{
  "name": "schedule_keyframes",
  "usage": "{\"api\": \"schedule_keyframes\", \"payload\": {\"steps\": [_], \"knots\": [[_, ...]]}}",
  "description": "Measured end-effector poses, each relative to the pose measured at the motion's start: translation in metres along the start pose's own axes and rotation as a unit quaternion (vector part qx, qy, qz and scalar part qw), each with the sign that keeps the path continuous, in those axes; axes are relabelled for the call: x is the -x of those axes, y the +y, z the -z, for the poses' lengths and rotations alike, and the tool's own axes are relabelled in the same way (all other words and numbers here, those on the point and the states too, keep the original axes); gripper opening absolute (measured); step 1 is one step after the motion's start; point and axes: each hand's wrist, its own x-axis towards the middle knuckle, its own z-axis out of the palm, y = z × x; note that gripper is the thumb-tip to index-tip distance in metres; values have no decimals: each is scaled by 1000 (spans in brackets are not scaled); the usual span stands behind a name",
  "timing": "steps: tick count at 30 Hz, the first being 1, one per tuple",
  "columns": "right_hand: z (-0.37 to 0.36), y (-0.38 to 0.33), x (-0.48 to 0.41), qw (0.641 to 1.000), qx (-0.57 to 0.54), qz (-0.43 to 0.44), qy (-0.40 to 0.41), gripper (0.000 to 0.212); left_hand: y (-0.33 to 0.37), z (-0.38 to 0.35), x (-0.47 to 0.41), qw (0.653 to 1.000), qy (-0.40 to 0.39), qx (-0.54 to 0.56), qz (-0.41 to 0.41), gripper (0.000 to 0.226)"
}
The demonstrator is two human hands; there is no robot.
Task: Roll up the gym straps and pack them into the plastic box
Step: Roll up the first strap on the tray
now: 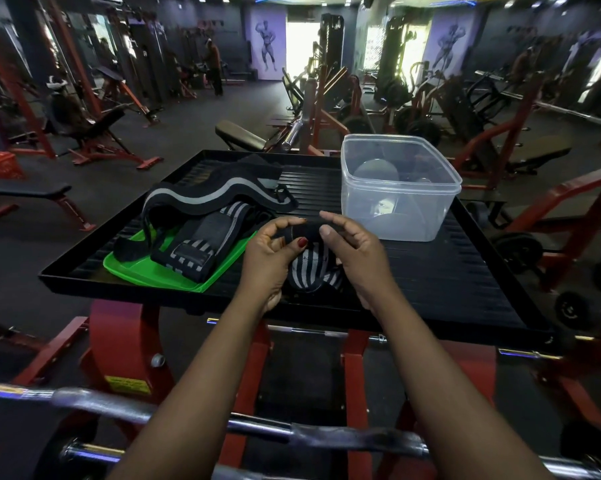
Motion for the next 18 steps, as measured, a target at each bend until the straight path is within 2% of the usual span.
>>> {"api": "schedule_keyframes", "payload": {"steps": [3,9,14,18], "knots": [[0,3,-1,1000,2,2,5,19,0,-1,0,1000,0,-10,-12,31],[3,-2,1,1000,0,13,5,28,-1,-2,-1,1000,-1,17,15,22],[1,-2,1,1000,2,-25,-6,27,-1,-1,0,999,21,-22,-29,29],[1,-1,1,1000,-11,-13,1,28,0,-1,2,999,8,-27,-36,30]]}}
